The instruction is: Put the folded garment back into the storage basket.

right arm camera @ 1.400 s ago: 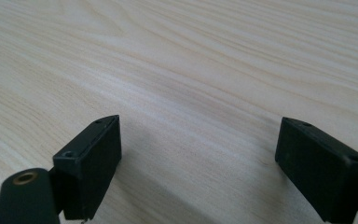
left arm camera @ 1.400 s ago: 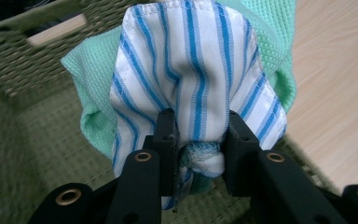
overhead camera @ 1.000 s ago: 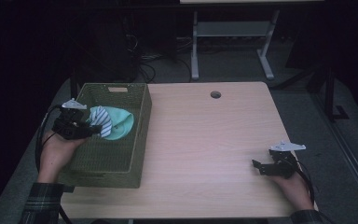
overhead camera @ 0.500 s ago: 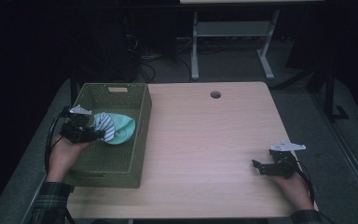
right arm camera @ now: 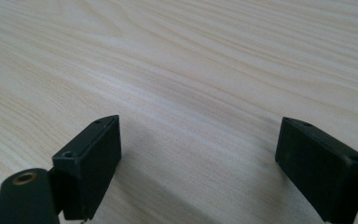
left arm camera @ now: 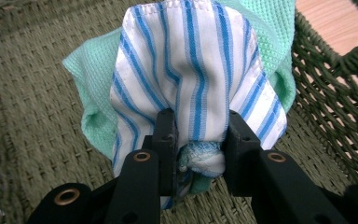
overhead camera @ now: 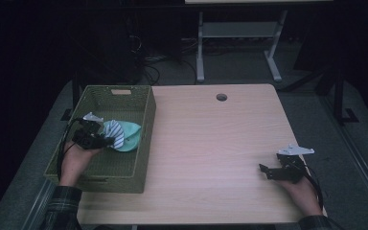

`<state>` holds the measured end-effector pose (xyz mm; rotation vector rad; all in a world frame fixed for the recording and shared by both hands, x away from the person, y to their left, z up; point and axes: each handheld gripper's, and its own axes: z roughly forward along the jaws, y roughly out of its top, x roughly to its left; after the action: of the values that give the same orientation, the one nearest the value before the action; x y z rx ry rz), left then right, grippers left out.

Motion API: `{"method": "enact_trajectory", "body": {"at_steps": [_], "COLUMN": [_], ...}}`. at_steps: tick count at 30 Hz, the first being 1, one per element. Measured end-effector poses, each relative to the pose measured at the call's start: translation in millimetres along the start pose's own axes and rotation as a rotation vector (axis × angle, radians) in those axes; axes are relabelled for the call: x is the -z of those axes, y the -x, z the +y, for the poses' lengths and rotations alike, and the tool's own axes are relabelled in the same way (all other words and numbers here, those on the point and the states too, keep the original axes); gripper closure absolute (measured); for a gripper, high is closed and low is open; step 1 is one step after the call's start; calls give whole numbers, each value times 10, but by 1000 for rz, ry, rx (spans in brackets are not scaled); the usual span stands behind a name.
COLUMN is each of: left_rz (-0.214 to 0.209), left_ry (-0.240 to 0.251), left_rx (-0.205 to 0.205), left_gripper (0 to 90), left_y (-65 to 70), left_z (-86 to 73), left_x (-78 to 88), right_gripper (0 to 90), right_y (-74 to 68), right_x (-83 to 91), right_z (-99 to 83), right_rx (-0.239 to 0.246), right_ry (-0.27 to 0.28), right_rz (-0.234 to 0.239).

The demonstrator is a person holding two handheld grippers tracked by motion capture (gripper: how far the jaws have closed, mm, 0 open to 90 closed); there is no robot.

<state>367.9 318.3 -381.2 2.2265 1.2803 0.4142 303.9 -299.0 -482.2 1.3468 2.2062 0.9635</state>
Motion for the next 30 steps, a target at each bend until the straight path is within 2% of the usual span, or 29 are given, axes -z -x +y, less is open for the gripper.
{"method": "enact_trajectory", "body": {"at_steps": [8, 10, 22, 24, 30], "left_rz": [-5, -22, -47, -49, -39], "left_ry": [-12, -16, -55, -60, -65], "left_rx": [10, 21, 12, 10, 1], "left_gripper": [689, 685, 629, 606, 466], "left_y": [-19, -23, -19, -21, -22], "left_z": [-54, -63, -75, -78, -78], "left_x": [-95, -115, -179, -189, -199], "right_gripper": [138, 138, 138, 138, 138], "right_y": [0, -1, -1, -1, 0], "right_x": [0, 0, 0, 0, 0], "right_z": [0, 0, 0, 0, -1], "right_rx": [0, 0, 0, 0, 0], "right_ry": [0, 0, 0, 0, 0], "right_rz": [0, 0, 0, 0, 0]}}
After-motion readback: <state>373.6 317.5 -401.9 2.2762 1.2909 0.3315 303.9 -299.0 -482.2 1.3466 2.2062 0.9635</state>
